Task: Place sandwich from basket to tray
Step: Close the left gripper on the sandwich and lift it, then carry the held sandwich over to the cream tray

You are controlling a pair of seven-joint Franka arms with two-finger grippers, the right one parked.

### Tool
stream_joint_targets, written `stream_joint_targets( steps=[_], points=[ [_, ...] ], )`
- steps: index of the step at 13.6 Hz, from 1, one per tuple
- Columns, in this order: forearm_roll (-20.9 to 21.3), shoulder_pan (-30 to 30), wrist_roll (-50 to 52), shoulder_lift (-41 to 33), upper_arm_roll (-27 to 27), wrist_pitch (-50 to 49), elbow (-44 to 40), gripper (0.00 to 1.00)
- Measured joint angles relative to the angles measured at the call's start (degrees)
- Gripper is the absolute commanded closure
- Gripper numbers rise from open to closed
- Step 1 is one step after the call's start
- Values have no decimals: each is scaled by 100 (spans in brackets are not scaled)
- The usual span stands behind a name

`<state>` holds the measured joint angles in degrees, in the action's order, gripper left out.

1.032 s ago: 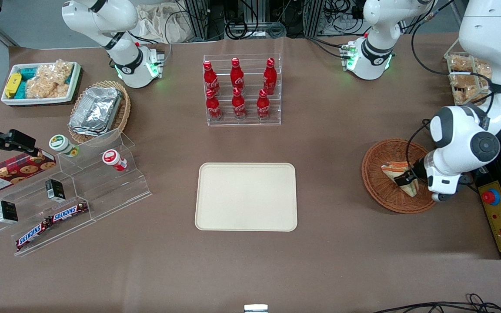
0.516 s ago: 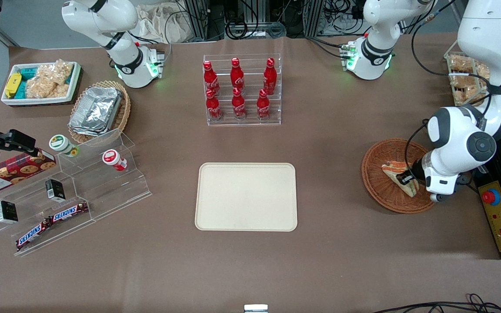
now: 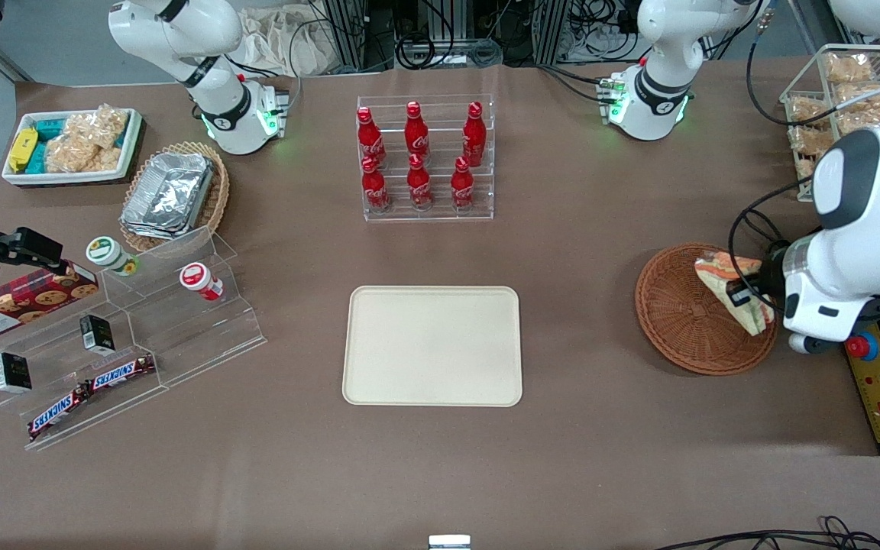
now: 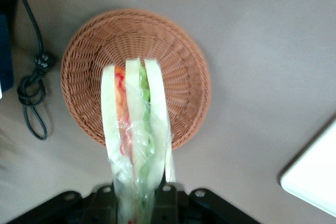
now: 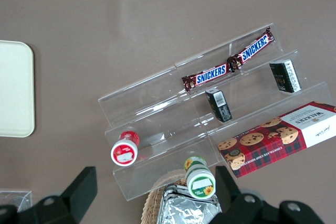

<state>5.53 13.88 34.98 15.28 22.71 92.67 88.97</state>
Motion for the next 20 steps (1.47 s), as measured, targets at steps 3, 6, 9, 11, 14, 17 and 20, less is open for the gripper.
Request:
stream_joint_targets(
  steps=[3,6,9,11,14,17,20],
  points=[
    [-1,-123,-4,105,553,54,-246,100],
    [311,-1014,3,602,726,783,-197,100],
    [798,-2066,219,1419,717,1817,-166,100],
    [1077,-2450,382,1978,663,2520,-168,100],
    [1233,-2920,412,2512,213,3287,-228,100],
    [1235,-3367,412,2833,-316,3991,-262,78],
    [1235,-3410,457,2995,-378,4149,-357,1]
  ],
)
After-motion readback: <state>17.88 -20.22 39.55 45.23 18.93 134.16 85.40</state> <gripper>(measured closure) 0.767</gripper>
